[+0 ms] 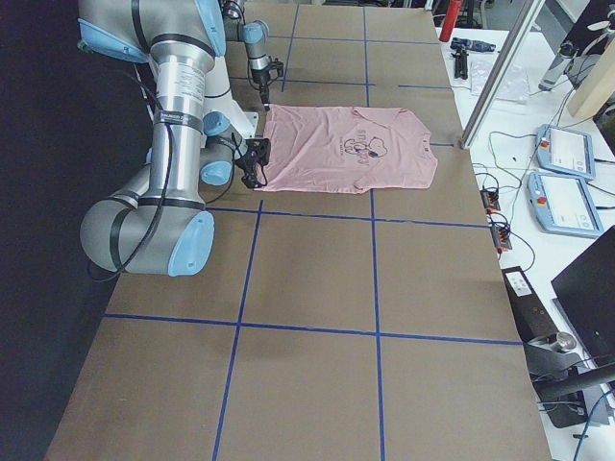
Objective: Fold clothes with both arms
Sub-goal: 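Grasp the shirt hem corners nearest the robot with both grippers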
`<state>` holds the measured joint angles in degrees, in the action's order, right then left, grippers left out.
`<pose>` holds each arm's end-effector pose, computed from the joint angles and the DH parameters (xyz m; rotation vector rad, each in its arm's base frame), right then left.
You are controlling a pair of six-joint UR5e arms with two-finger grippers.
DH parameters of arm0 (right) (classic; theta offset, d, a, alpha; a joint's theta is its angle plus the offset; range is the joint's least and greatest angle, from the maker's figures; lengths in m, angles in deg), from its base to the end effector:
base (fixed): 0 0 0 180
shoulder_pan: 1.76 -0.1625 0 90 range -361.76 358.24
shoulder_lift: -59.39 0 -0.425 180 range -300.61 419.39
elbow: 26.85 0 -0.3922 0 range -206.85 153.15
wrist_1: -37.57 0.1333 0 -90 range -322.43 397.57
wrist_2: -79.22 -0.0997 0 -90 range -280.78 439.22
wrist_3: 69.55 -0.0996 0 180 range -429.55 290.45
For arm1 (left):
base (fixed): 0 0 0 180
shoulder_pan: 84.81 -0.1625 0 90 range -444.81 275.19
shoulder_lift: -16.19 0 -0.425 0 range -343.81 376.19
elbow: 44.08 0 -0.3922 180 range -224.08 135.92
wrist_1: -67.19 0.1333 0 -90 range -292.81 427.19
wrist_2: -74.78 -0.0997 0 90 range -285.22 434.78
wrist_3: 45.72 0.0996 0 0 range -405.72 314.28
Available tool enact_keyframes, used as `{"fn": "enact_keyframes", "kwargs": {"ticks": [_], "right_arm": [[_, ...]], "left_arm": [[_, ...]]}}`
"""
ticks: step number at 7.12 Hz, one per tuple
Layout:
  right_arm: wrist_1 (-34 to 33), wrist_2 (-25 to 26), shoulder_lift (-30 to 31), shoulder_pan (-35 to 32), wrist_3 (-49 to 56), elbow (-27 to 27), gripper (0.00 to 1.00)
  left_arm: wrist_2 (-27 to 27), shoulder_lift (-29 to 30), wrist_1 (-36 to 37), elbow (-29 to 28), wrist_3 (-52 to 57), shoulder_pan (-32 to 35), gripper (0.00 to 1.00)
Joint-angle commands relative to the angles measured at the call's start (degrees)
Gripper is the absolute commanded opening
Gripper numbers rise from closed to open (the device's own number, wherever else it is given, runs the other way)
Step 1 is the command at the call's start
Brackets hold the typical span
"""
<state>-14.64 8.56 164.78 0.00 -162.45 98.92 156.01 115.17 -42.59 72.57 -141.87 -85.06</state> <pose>-0.3922 -0.1543 0.4005 0.2669 -1.0173 0.1893 0.5234 -0.1462 0.3276 0.0869 0.9725 -0.1687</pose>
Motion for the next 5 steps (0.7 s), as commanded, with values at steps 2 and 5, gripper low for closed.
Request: {"fn": "enact_keyframes", "kwargs": {"ticks": [2,5], "right_arm": [[0.0,0.0,-0.01,0.0,0.0,0.0,0.99],[0.0,0.09,-0.01,0.0,0.0,0.0,0.99]], "left_arm": [[0.07,0.08,0.0,-0.02,0.0,-0.18,0.18],[0.07,-0.01,0.09,0.24,0.0,-0.09,0.14]]}}
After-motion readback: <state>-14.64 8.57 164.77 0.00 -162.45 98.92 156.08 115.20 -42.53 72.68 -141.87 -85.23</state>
